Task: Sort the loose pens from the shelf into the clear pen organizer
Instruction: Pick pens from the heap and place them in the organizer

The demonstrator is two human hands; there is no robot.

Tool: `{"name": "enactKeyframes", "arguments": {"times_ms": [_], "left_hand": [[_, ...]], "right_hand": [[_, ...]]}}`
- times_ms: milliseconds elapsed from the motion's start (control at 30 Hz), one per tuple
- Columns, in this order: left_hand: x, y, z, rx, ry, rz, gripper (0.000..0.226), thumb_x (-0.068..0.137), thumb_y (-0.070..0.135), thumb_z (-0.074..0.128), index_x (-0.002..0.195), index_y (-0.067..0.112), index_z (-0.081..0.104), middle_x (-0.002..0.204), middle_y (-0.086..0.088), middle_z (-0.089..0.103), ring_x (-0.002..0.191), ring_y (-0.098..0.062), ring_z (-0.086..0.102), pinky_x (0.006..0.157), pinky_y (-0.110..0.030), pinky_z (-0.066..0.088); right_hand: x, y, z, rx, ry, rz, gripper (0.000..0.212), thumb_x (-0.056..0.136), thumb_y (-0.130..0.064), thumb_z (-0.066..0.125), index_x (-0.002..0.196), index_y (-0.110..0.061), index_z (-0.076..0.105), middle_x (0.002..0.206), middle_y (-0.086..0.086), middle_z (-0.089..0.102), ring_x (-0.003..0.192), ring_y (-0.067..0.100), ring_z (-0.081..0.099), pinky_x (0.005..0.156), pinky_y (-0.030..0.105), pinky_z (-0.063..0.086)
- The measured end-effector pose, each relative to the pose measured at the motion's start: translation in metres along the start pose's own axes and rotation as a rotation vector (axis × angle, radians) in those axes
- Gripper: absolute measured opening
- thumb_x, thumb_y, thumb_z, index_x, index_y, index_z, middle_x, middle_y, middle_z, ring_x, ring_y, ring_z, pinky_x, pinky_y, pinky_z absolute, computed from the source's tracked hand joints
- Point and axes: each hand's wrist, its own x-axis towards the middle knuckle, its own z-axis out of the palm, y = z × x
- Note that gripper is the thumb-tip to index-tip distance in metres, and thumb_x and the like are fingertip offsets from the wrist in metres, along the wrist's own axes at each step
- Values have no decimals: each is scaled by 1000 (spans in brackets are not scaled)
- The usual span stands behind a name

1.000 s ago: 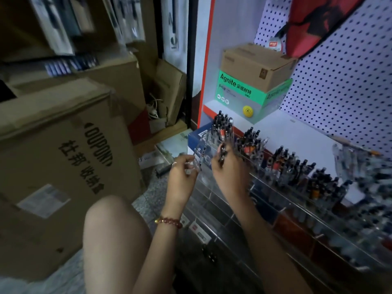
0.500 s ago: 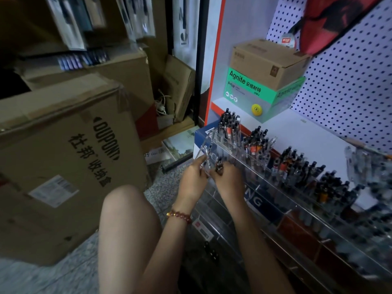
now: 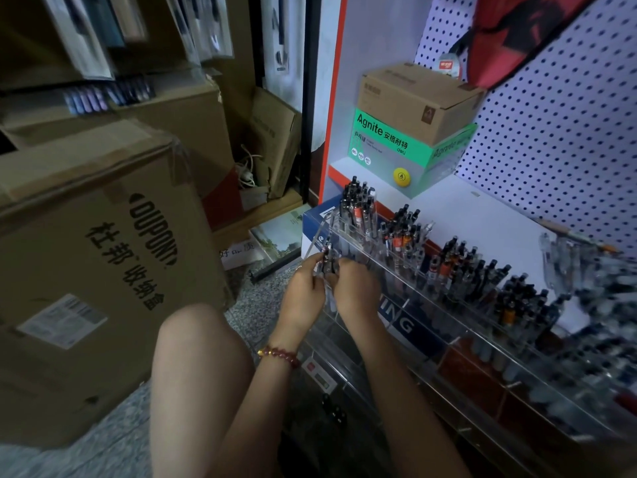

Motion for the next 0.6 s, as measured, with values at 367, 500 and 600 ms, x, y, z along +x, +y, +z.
{"name": "enactKeyframes", "arguments": {"times_ms": [367, 500, 600], "left_hand": [[0, 3, 0, -27, 86, 86, 44, 97, 2, 46, 140, 12, 46, 132, -11, 58, 103, -20, 59, 80, -20, 42], [1, 2, -1, -27, 197, 47, 37, 95, 8, 56, 131, 12, 57, 115, -9, 69, 84, -12, 65, 79, -29, 54], [0, 1, -2, 15, 328, 31, 28, 89, 14, 65, 117, 14, 66, 98, -1, 72, 76, -10, 64, 71, -38, 57]], "right_hand": [[1, -11, 16, 43, 145, 77, 25, 102, -16, 38, 120, -11, 54, 103, 6, 69, 94, 24, 66, 69, 33, 45], [5, -9, 16, 23, 91, 111, 22, 102, -19, 40, 107, -9, 59, 102, 7, 68, 94, 24, 65, 66, 31, 41], [6, -8, 20, 6, 102, 116, 21, 102, -21, 41, 106, -10, 58, 99, 7, 69, 90, 23, 66, 62, 29, 37]]}}
